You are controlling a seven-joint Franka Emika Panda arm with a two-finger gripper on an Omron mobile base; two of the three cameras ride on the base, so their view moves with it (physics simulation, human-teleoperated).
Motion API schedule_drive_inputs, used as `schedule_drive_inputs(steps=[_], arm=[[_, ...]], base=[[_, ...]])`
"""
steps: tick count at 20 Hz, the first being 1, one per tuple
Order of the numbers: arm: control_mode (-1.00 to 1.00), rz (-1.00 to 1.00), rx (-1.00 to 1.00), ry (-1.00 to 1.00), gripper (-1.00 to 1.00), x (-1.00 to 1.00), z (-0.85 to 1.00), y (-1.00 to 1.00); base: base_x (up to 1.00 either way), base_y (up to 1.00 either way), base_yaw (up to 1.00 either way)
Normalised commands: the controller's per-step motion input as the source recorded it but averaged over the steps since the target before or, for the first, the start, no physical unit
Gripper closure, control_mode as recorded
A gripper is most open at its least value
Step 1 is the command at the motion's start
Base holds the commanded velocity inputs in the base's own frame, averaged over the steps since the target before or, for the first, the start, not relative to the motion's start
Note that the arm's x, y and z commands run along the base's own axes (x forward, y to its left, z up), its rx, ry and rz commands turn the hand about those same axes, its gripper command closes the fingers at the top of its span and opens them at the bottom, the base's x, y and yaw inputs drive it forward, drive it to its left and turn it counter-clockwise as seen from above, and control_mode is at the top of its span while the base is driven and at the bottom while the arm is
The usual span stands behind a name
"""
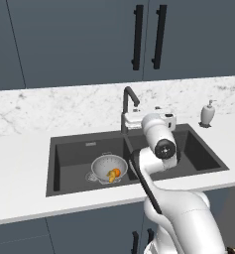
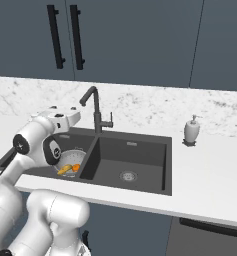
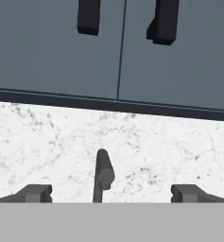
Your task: Put the colander in the sink, put the banana, tangerine in the colander, and turn on the sink faucet and pour water over the colander.
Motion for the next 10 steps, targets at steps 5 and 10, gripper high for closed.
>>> schedule_drive_inputs(steps=[5, 10], arm=[[-1.0, 0.01, 0.01, 0.02, -1.0, 0.02, -0.02, 0.13], [-1.0, 0.0, 0.02, 0.0, -1.0, 0.19, -0.04, 0.0]], base=[[0.0, 0.0, 0.0], [0.0, 0.0, 0.0]])
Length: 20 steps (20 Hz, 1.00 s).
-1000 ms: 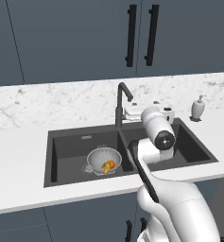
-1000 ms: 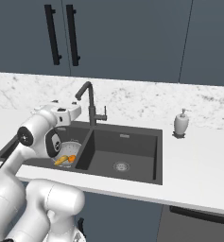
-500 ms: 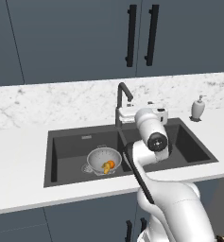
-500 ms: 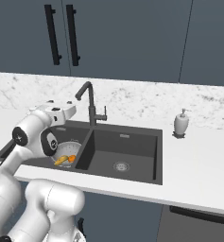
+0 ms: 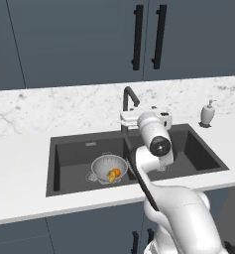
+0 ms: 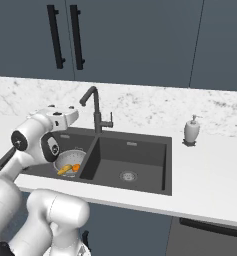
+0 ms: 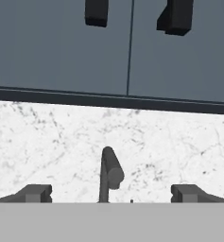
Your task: Put the colander in the sink, put the banana, tangerine in the colander, and turn on the sink faucet and pour water over the colander.
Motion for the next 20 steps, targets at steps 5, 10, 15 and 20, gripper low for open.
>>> schedule_drive_inputs(steps=[5, 10, 15, 20], arm=[[-1.0, 0.0, 0.0, 0.0, -1.0, 0.28, -0.18, -0.03], [-1.0, 0.0, 0.0, 0.0, -1.0, 0.27, -0.3, -0.04], [-1.0, 0.0, 0.0, 0.0, -1.0, 0.35, -0.28, -0.08], [-1.0, 0.0, 0.0, 0.0, -1.0, 0.47, -0.15, -0.01]], base=[[0.0, 0.0, 0.0], [0.0, 0.0, 0.0], [0.0, 0.0, 0.0], [0.0, 0.0, 0.0]])
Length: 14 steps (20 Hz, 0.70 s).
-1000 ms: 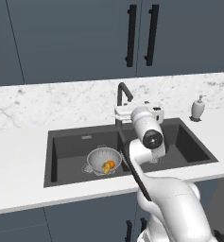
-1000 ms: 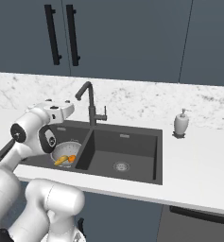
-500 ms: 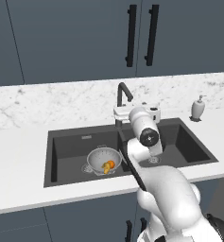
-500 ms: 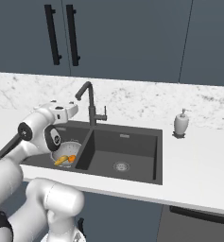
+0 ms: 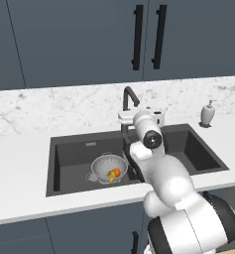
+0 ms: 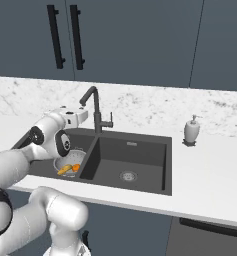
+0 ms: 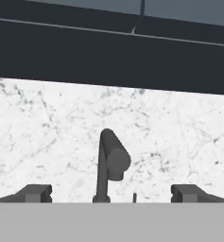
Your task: Put the colander in the sink, put the banana, tangerine in the colander, and turn on the sink faucet and pour water over the colander.
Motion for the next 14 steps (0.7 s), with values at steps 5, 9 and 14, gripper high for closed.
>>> schedule_drive_inputs(steps=[5, 9, 14], arm=[[-1.0, 0.0, 0.0, 0.0, -1.0, 0.28, 0.0, -0.01], [-1.0, 0.0, 0.0, 0.0, -1.0, 0.19, 0.0, 0.0], [-1.0, 0.02, 0.0, 0.0, -1.0, 0.3, 0.0, 0.0]], base=[[0.0, 0.0, 0.0], [0.0, 0.0, 0.0], [0.0, 0.0, 0.0]])
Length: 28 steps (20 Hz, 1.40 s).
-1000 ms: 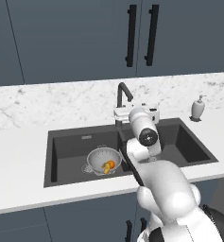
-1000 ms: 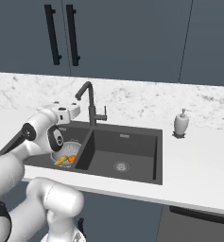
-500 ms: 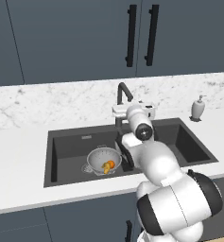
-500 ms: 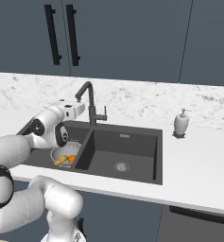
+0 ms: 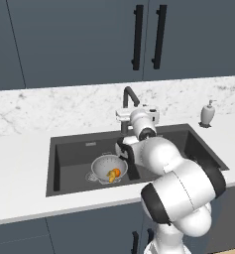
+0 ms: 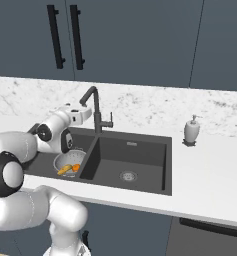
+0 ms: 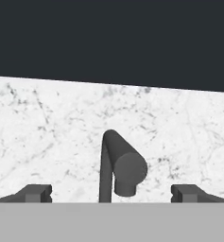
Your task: Put the colander in the sink, put the banana, tangerine in the colander, and turn on the sink faucet and pour water over the colander.
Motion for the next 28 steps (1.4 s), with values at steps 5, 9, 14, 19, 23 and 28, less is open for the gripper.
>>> schedule_drive_inputs(steps=[5, 9, 14, 19, 23, 28], arm=[[-1.0, 0.0, 0.0, 0.0, -1.0, 0.11, 0.08, 0.0], [-1.0, 0.0, 0.0, 0.0, -1.0, 0.08, 0.06, 0.0], [-1.0, 0.0, 0.0, 0.0, -1.0, 0.01, 0.13, 0.0], [-1.0, 0.0, 0.0, 0.0, -1.0, 0.0, 0.13, 0.0], [-1.0, 0.0, 0.0, 0.0, -1.0, 0.0, 0.02, 0.0], [-1.0, 0.0, 0.0, 0.0, -1.0, 0.01, 0.0, 0.0]], base=[[0.0, 0.0, 0.0], [0.0, 0.0, 0.0], [0.0, 0.0, 0.0], [0.0, 0.0, 0.0], [0.0, 0.0, 0.0], [0.0, 0.0, 0.0]])
